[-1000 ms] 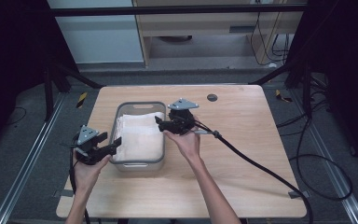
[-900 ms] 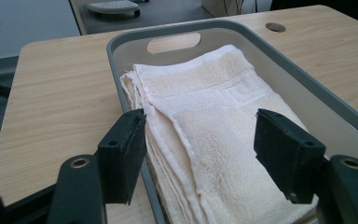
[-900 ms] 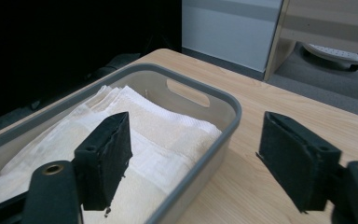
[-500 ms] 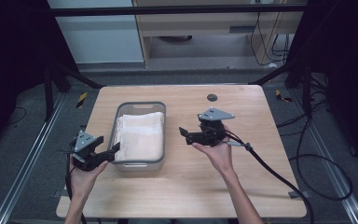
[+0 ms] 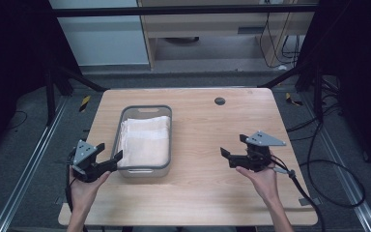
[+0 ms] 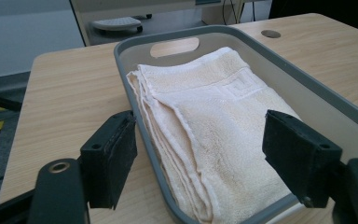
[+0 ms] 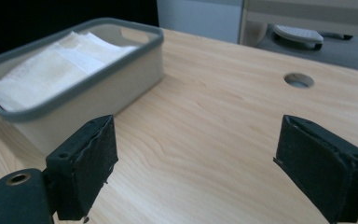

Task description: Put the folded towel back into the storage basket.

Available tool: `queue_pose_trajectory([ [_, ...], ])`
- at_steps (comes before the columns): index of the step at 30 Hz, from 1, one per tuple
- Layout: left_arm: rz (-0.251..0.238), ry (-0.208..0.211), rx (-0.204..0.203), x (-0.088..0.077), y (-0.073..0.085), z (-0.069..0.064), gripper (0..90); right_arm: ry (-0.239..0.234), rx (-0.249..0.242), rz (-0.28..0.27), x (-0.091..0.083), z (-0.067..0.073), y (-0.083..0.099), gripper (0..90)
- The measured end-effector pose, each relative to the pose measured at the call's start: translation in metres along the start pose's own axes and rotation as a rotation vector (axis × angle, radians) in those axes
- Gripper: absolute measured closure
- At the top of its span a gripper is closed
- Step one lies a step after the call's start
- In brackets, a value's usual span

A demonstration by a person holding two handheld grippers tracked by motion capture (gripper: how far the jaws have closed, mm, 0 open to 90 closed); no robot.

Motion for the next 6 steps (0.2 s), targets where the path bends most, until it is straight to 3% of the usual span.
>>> queue_pose_trajectory([
  [6,-0.018,-0.002,-0.01,-0.012,0.008,0.002,27.3,0.046,0.024,0.024,-0.024,-0.018,0.028,13.1],
])
Point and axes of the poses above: each handheld gripper's, and its own axes: x roughly forward along the jaws, y roughly out of its underside, z roughly to its left, the point moved 3 cm from there along x, roughly forward along the jaws, and after that the axes turned 9 degrees about -y, right-handed, at the moved point
